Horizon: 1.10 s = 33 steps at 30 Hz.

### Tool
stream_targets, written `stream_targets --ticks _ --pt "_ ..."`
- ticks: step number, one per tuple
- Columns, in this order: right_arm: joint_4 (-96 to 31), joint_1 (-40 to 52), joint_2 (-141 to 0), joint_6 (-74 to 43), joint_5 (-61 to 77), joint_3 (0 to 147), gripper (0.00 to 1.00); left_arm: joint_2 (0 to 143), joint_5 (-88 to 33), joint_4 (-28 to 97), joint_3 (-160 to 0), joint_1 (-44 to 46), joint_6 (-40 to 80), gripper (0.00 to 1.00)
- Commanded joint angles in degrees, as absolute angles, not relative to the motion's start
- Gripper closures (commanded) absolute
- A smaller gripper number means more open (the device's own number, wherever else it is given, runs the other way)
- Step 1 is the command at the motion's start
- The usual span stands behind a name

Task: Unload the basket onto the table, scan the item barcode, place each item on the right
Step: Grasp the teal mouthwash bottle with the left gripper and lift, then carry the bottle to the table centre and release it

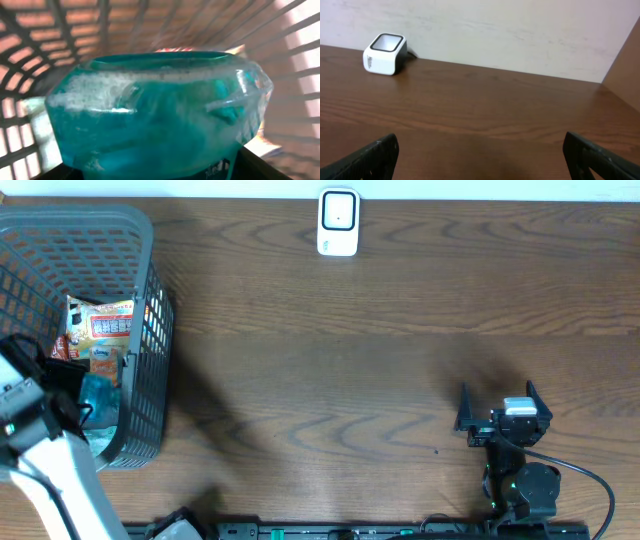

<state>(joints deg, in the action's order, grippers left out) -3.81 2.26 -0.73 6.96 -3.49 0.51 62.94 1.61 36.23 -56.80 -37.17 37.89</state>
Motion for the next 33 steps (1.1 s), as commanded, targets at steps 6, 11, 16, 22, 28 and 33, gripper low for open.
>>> stream_targets --ticks 6,11,16,22,28,33 --pt "-3.86 1.8 -0.49 7.57 -3.95 0.32 0.01 48.27 -8.01 28.88 -57.63 -37.06 50.11 0.46" --pt "-3.86 1.8 -0.49 7.57 -3.97 0.32 0.01 44.23 -20.82 23.77 -57.63 -37.04 56.58 0.46" --pt "-3.86 1.8 -0.49 7.57 -3.97 0.32 0.01 45.91 -35.83 21.61 -57.63 -33.85 60.4 0.46" --pt "-3.84 1.8 -0.49 7.57 -3.95 0.32 0.01 51.18 -36.25 21.89 -57.6 -19.66 55.88 0.46" --pt "-3.86 1.8 -0.49 7.57 -3.95 0.32 0.01 59.81 -27.35 21.96 -57.6 -1.28 46.72 0.46" --pt "-3.84 1.8 -0.49 7.57 -3.97 0.32 0.01 68.55 -13.1 21.98 -57.6 14.28 40.36 0.46"
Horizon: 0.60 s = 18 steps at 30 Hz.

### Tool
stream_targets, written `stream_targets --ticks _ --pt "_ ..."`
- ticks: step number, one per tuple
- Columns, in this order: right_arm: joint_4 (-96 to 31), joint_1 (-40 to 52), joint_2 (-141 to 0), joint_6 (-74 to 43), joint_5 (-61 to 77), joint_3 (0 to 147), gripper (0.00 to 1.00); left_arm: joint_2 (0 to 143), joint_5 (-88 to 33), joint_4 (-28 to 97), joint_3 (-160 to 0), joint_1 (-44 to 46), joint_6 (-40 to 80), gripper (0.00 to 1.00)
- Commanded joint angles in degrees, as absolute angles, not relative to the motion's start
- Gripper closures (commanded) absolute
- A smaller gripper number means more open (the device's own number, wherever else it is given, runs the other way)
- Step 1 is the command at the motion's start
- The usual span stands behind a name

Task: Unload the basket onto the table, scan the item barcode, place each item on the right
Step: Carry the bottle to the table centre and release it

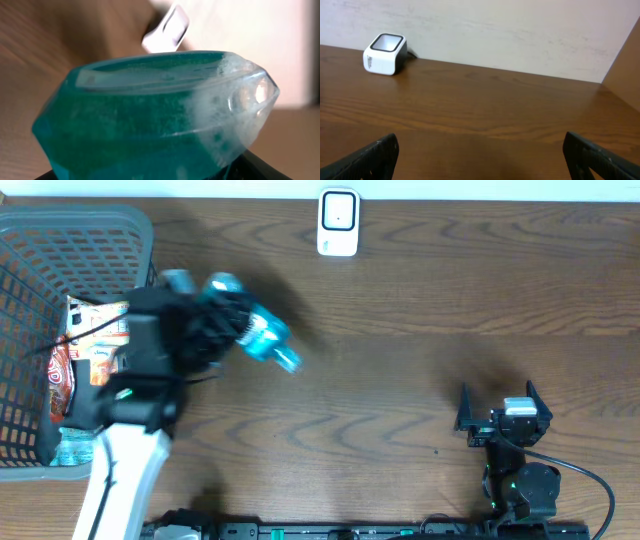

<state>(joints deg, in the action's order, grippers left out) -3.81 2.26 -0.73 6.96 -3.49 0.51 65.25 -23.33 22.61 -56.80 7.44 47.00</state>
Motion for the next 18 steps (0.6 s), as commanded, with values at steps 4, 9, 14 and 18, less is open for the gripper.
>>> stream_targets --ticks 4,9,14,18 --pt "-3.86 1.8 -0.49 7.57 -3.95 0.32 0.01 76.53 -7.42 21.91 -57.6 23.73 38.13 0.46" --pt "-3.86 1.8 -0.49 7.57 -3.95 0.32 0.01 86.65 -0.8 20.56 -57.6 30.94 38.15 0.46" --pt "-3.86 1.8 -0.49 7.57 -3.95 0.32 0.01 93.8 -0.36 19.09 -57.6 33.21 38.17 0.46" --pt "-3.84 1.8 -0.54 7.55 -3.95 0.32 0.01 96.27 -0.36 18.7 -57.6 33.19 38.15 0.46"
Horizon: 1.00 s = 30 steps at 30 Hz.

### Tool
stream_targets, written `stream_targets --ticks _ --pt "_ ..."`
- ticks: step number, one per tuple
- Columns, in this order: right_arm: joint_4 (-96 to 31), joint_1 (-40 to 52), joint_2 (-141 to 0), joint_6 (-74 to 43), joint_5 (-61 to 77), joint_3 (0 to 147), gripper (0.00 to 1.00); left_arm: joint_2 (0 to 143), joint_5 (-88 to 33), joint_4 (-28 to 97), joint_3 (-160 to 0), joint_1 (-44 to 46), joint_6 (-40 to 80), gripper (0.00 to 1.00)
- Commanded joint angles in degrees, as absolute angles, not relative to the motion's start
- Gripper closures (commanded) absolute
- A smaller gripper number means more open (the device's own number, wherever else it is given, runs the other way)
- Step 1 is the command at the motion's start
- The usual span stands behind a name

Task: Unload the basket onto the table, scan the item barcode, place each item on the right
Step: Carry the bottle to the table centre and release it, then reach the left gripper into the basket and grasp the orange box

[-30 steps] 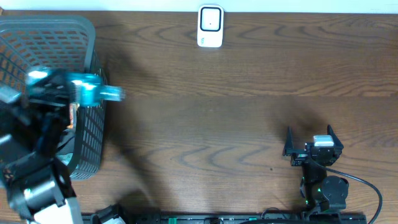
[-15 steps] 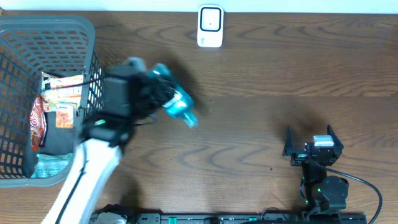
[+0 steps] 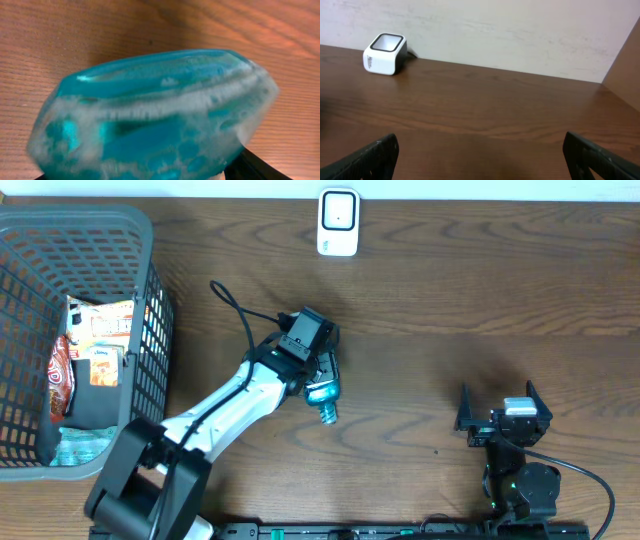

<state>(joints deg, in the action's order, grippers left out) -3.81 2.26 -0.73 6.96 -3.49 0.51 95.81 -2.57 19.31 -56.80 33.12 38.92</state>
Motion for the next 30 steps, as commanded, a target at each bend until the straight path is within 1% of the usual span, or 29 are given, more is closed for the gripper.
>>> stream_targets --ticks 1,3,4,5,8,12,13,15,17,19,21,25,30 --pt "-3.86 1.8 -0.54 7.55 -3.97 0.32 0.01 96.4 -0.32 18.7 -57.6 33.19 38.15 0.45" --pt "-3.86 1.8 -0.56 7.55 -3.95 0.32 0.01 96.42 0.27 18.74 -57.63 33.19 38.13 0.3" --pt "-3.86 1.8 -0.56 7.55 -3.97 0.32 0.01 96.29 0.32 18.81 -57.63 33.19 38.13 0.25" --pt "-3.86 1.8 -0.56 7.55 -3.97 0.32 0.01 96.12 0.3 19.0 -57.65 33.19 38.13 0.23" --pt "-3.86 1.8 -0.6 7.55 -3.97 0.32 0.01 94.52 0.27 20.69 -58.13 33.19 37.54 0.2" --pt "-3.86 1.8 -0.6 7.55 -3.95 0.32 0.01 90.39 0.51 26.83 -62.15 33.19 31.88 0.16" --pt "-3.86 1.8 -0.6 7.55 -3.97 0.32 0.01 87.64 2.48 32.1 -66.37 33.06 29.47 0.15" --pt "-3.86 1.8 -0.6 7.55 -3.97 0.32 0.01 84.58 7.14 37.85 -71.42 32.75 28.86 0.12" --pt "-3.86 1.8 -0.6 7.55 -3.95 0.32 0.01 81.71 11.27 41.8 -75.9 32.08 27.79 0.07" --pt "-3.86 1.8 -0.6 7.55 -3.95 0.32 0.01 78.76 14.17 44.4 -79.99 30.87 26.22 0.04" --pt "-3.86 1.8 -0.6 7.55 -3.95 0.32 0.01 75.46 16.62 45.5 -83.15 29.02 25.06 0.02" --pt "-3.86 1.8 -0.6 7.55 -3.97 0.32 0.01 68.97 21.69 45.36 -84.84 23.86 25.12 0.02" --pt "-3.86 1.8 -0.6 7.55 -3.97 0.32 0.01 64.1 26.26 46.74 -84.82 12.53 26.52 0.0"
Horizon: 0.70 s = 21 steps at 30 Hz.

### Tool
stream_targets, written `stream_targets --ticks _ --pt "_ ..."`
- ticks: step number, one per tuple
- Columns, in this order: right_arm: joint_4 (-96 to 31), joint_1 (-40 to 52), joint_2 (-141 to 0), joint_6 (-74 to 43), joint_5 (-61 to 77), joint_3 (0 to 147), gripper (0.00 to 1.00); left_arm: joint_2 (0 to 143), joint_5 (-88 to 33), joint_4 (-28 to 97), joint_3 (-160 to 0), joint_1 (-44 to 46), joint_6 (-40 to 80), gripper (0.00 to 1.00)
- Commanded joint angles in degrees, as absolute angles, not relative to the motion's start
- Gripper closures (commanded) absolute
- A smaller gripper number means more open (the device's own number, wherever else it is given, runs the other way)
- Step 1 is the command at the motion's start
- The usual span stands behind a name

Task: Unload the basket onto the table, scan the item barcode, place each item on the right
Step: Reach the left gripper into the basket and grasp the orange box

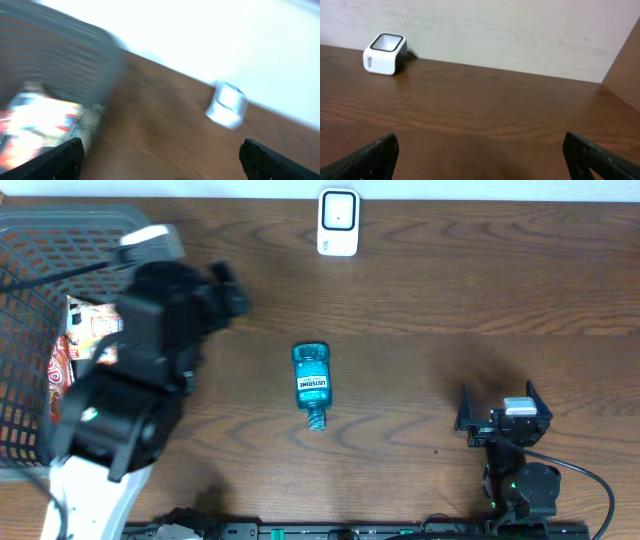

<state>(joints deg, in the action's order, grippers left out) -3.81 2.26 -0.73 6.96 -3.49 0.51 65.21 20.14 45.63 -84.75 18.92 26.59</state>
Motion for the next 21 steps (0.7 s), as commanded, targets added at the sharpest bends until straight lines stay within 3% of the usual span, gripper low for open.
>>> stream_targets --ticks 1,7,13,21 --pt "-3.86 1.8 -0.6 7.55 -3.95 0.32 0.01 63.83 26.22 47.51 -84.82 9.34 27.57 0.0" --pt "-3.86 1.8 -0.6 7.55 -3.95 0.32 0.01 66.59 23.97 56.27 -84.62 -8.75 40.1 0.02" --pt "-3.86 1.8 -0.6 7.55 -3.95 0.32 0.01 76.64 5.89 59.92 -84.62 -23.73 41.5 0.02" --pt "-3.86 1.8 -0.6 7.55 -3.95 0.32 0.01 94.45 -4.8 60.01 -84.62 -32.45 41.45 0.02"
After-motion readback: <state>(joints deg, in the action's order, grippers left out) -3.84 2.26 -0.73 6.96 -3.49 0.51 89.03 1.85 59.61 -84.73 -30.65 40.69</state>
